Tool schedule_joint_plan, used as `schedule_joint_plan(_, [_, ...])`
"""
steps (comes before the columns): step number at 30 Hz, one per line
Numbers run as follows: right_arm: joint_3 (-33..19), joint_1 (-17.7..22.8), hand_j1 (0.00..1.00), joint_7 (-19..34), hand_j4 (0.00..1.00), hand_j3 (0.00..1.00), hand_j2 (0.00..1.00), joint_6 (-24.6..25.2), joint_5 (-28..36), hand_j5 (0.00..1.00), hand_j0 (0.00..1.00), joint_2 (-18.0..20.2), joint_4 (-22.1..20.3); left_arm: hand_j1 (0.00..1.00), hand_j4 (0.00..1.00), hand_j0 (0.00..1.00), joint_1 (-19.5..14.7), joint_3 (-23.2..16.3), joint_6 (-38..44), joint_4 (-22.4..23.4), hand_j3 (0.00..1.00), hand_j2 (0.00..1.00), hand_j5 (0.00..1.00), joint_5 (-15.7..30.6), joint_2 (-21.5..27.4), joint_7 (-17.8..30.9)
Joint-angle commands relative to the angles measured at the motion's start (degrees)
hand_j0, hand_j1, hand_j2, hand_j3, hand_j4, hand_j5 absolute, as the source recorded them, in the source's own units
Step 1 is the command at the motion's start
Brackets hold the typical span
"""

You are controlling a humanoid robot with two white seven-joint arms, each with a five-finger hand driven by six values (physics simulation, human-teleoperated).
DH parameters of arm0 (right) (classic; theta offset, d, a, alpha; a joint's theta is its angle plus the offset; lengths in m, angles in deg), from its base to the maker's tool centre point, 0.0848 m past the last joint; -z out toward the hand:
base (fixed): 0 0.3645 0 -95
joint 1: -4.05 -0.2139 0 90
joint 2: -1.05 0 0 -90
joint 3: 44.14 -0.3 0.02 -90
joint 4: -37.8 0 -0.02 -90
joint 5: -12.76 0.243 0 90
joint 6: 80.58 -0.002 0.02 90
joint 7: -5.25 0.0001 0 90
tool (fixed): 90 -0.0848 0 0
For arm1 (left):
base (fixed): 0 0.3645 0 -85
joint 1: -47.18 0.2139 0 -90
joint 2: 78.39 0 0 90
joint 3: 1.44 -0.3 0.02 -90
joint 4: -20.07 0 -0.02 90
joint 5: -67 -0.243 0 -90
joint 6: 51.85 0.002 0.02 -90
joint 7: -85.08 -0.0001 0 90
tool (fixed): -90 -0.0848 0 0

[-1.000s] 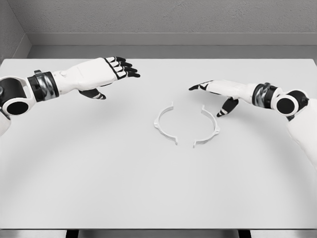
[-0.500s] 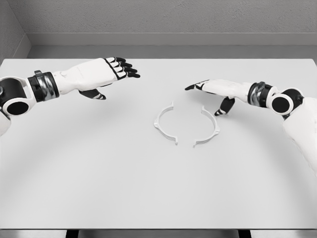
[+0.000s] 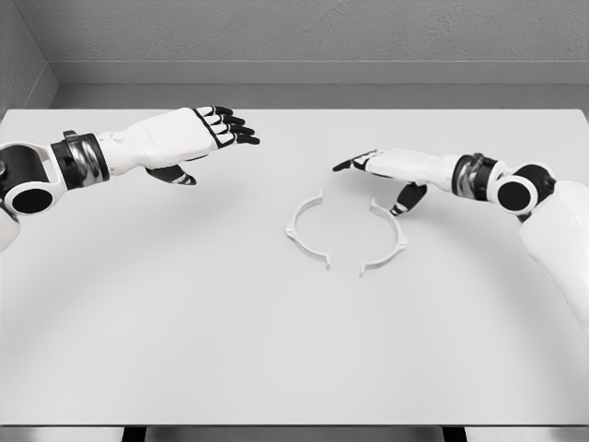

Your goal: Assemble PVC drainage pipe clamps

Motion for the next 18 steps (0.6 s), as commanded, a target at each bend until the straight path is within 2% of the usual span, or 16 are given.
schedule_joint_plan(1, [0.2,0.1,1.0,0.0,1.0,1.0,1.0,0.0,0.4,1.0,1.0,0.0,-0.7,1.0,1.0,1.0,0.0,0.0,0.1,0.0,1.0,1.0,1.0,0.4,0.0,0.0])
schedule_joint_plan(14, [0.6,-0.3,1.0,0.0,1.0,1.0,1.0,0.6,0.5,1.0,1.0,-0.1,-2.3,1.0,1.0,1.0,-0.3,0.0,0.1,-0.2,1.0,1.0,1.0,0.4,0.1,0.0])
schedule_joint_plan(16, [-1.1,-0.4,1.0,0.0,1.0,1.0,1.0,0.7,0.6,1.0,1.0,0.2,-1.3,1.0,1.0,1.0,-0.4,0.0,0.1,-0.1,1.0,1.0,1.0,0.4,0.1,0.0])
schedule_joint_plan(18, [-5.1,-0.4,1.0,0.0,1.0,1.0,1.0,0.6,0.5,1.0,1.0,0.6,0.5,1.0,1.0,1.0,-0.4,0.0,0.1,-0.1,1.0,1.0,1.0,0.4,0.1,0.0])
